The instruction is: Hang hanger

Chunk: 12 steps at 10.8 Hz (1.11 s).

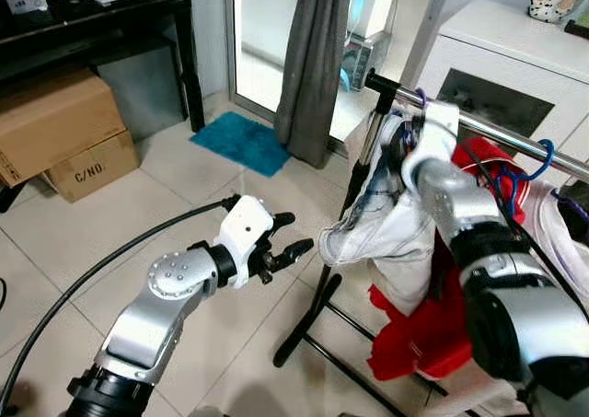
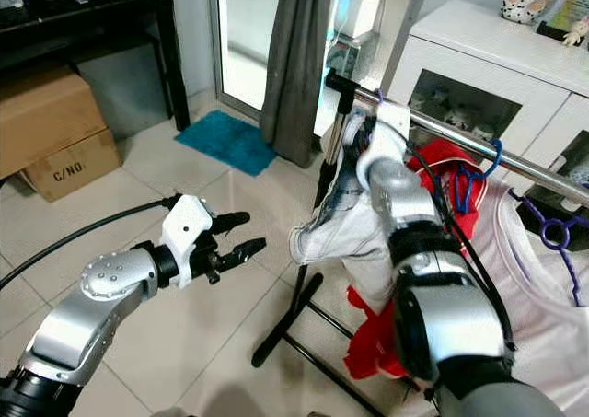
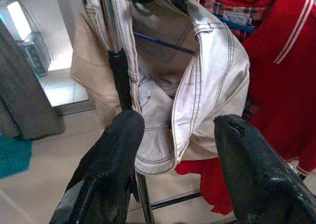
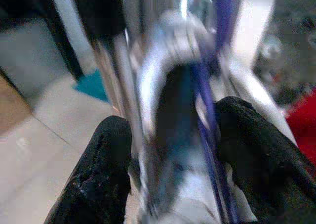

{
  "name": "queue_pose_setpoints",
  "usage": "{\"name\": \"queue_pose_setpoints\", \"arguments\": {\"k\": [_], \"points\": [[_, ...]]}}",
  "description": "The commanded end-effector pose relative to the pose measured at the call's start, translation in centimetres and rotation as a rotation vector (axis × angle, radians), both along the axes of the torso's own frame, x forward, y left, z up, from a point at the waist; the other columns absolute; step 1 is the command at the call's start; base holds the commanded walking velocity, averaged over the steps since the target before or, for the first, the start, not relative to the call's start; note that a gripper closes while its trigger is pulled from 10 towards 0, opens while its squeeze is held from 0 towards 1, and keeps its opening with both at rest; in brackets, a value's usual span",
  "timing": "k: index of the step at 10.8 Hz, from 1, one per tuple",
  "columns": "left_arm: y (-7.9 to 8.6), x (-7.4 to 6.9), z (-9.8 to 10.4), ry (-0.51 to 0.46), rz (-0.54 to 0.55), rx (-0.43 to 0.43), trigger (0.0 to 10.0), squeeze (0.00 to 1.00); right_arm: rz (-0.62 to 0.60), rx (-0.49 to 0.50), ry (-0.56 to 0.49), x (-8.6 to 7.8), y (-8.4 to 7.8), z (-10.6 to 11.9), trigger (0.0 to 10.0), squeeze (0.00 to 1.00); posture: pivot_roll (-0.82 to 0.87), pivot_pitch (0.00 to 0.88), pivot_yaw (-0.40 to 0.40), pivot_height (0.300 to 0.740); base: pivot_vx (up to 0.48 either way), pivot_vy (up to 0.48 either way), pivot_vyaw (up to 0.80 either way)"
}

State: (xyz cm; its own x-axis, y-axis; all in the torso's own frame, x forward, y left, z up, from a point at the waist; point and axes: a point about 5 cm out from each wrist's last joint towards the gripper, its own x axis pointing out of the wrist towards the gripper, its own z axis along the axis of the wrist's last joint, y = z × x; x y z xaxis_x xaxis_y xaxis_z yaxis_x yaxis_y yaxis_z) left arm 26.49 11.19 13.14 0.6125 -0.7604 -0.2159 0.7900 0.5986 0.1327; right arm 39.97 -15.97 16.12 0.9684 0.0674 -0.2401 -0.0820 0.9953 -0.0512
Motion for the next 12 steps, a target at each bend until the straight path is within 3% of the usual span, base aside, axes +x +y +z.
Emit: {"name": "queue_pose_setpoints", "arguments": {"k": [1, 4, 9, 10, 12], "points": [[-0.1, 0.2, 0.2, -0.006, -0.006, 0.007, 10.0, 0.00, 0.033, 0.033, -0.060, 0.4, 0.5, 1.2, 10.0, 0.00, 0.07, 0.000, -0.105, 0.740, 0.000, 0.000, 0.00], [-0.1, 0.2, 0.2, -0.005, -0.002, 0.007, 10.0, 0.00, 0.081, 0.031, -0.041, 0.2, 1.2, 0.0, 10.0, 0.00, 0.07, 0.000, -0.107, 0.740, 0.000, 0.000, 0.00], [0.1, 0.4, 0.4, -0.006, 0.000, 0.011, 10.0, 0.00, -0.078, -0.026, 0.059, 0.1, -0.3, -1.5, 10.0, 0.00, 0.08, 0.000, -0.095, 0.740, 0.000, 0.000, 0.00], [0.2, 0.5, 0.5, -0.007, -0.002, 0.015, 10.0, 0.00, -0.117, -0.024, 0.053, 0.3, -0.5, -1.1, 6.5, 0.00, 0.08, 0.000, -0.090, 0.740, 0.000, 0.000, 0.00], [0.2, 0.6, 0.6, -0.010, 0.000, 0.018, 10.0, 0.00, -0.147, -0.039, 0.055, 0.3, -0.7, -1.0, 1.5, 0.00, 0.09, 0.000, -0.093, 0.740, 0.000, 0.000, 0.00]]}}
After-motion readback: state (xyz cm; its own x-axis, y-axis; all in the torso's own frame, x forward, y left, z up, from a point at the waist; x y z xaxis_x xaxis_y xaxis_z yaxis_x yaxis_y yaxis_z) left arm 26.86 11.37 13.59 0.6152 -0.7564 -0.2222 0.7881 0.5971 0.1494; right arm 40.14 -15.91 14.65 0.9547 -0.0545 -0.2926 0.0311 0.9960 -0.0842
